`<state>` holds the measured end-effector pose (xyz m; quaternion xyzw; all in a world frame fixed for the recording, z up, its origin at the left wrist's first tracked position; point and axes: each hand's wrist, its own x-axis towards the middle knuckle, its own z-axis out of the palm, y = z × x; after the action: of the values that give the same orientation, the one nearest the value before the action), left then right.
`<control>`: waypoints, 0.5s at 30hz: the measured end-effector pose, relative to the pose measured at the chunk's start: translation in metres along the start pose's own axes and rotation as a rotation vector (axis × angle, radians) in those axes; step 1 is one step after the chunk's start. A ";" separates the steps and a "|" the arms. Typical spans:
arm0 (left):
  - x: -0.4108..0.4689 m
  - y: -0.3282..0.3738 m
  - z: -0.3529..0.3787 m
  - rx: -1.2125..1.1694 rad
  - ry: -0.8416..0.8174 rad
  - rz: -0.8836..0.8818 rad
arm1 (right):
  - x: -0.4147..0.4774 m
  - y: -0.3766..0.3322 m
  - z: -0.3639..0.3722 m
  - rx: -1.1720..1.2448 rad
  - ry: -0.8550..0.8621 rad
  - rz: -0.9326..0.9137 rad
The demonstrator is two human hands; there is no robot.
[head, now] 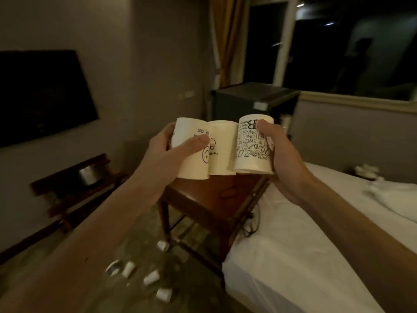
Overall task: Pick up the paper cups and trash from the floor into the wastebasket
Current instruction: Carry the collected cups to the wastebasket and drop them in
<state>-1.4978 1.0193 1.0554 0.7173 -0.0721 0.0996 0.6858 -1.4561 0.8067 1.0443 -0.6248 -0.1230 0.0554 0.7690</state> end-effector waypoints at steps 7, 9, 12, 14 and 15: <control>0.024 0.016 0.146 -0.183 -0.415 0.004 | -0.092 -0.053 -0.122 0.005 0.390 -0.150; 0.018 0.016 0.197 -0.227 -0.500 0.000 | -0.124 -0.059 -0.157 0.026 0.494 -0.175; 0.002 0.012 0.273 -0.222 -0.611 -0.027 | -0.178 -0.059 -0.209 0.041 0.609 -0.200; -0.011 0.008 0.324 -0.202 -0.693 -0.043 | -0.217 -0.054 -0.243 0.065 0.675 -0.212; -0.019 0.006 0.349 -0.183 -0.738 -0.054 | -0.238 -0.051 -0.259 0.078 0.716 -0.218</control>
<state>-1.5024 0.6700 1.0423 0.6422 -0.3041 -0.1902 0.6774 -1.6217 0.4933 1.0161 -0.5579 0.0899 -0.2442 0.7881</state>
